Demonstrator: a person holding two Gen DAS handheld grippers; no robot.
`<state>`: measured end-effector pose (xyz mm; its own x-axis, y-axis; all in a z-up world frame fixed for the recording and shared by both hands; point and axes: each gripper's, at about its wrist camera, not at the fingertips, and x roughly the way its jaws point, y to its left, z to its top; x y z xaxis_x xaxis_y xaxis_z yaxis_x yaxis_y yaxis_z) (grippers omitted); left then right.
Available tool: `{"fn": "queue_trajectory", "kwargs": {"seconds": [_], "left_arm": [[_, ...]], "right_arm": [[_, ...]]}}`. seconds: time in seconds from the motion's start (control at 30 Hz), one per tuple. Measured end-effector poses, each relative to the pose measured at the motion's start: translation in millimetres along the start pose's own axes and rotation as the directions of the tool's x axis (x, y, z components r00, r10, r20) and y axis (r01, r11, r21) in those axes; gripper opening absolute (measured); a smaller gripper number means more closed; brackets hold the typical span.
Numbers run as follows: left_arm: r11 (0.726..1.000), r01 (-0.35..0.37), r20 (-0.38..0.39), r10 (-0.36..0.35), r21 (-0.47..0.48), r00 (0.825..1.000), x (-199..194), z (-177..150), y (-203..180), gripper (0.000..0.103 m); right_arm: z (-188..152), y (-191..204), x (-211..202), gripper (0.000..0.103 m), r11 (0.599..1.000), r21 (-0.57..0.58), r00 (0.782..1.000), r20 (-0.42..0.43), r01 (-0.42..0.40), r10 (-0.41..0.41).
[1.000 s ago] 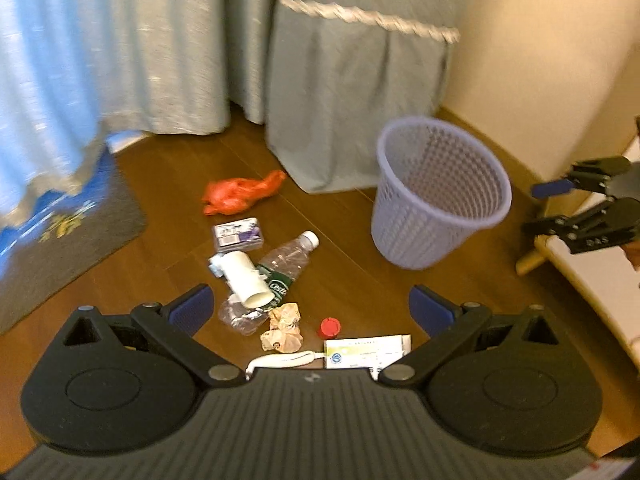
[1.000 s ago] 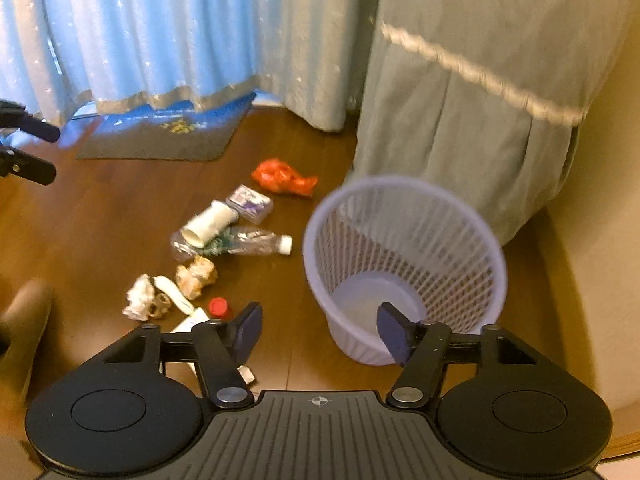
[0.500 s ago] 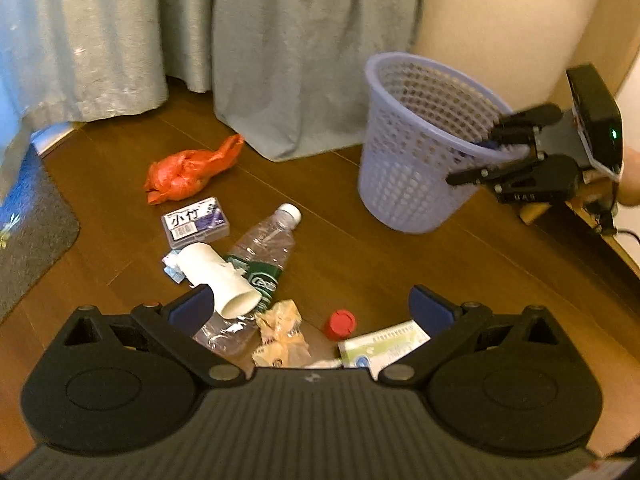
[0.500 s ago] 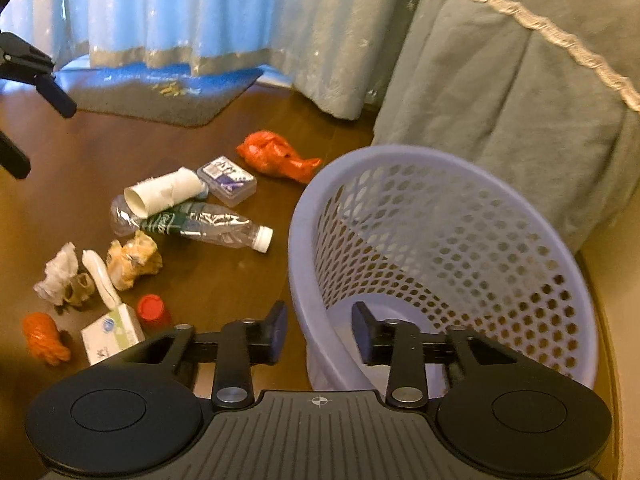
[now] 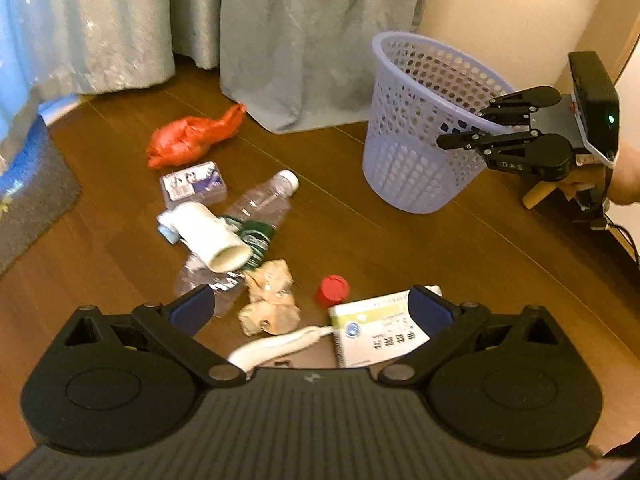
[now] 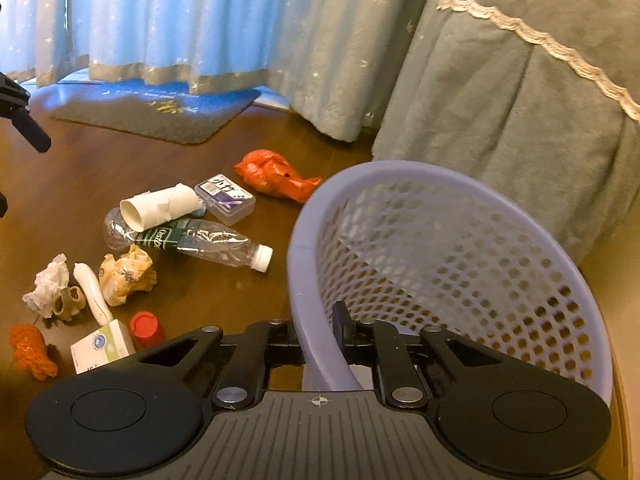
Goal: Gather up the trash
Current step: 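Lift the wastebasket with the right tool while the left tool approaches the orange mesh bag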
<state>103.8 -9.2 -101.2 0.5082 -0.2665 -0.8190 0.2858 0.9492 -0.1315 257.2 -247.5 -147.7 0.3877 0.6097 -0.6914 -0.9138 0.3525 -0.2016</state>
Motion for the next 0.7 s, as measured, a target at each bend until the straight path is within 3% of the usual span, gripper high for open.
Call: {"fn": "queue_trajectory", "kwargs": {"seconds": [0.3, 0.43, 0.6, 0.7], "left_arm": [[0.999, 0.044, 0.009, -0.045, 0.011, 0.999, 16, 1, -12, 0.101], [0.998, 0.058, 0.003, -0.059, 0.023, 0.998, 18, -7, -12, 0.101], [0.999, 0.049, -0.008, -0.049, 0.016, 0.999, 19, -15, -7, 0.101], [0.998, 0.049, -0.013, -0.048, 0.030, 0.999, 19, -20, -8, 0.101]], "right_arm": [[-1, 21, 9, 0.006, 0.984, -0.104, 0.989, 0.001, 0.146, -0.147], [-1, 19, 11, 0.003, 0.982, -0.025, 0.983, -0.007, 0.185, -0.186], [-13, 40, -1, 0.002, 0.958, -0.033, 0.958, -0.033, 0.284, -0.285], [-26, 59, -10, 0.002, 0.935, -0.113, 0.938, -0.054, 0.335, -0.342]]}}
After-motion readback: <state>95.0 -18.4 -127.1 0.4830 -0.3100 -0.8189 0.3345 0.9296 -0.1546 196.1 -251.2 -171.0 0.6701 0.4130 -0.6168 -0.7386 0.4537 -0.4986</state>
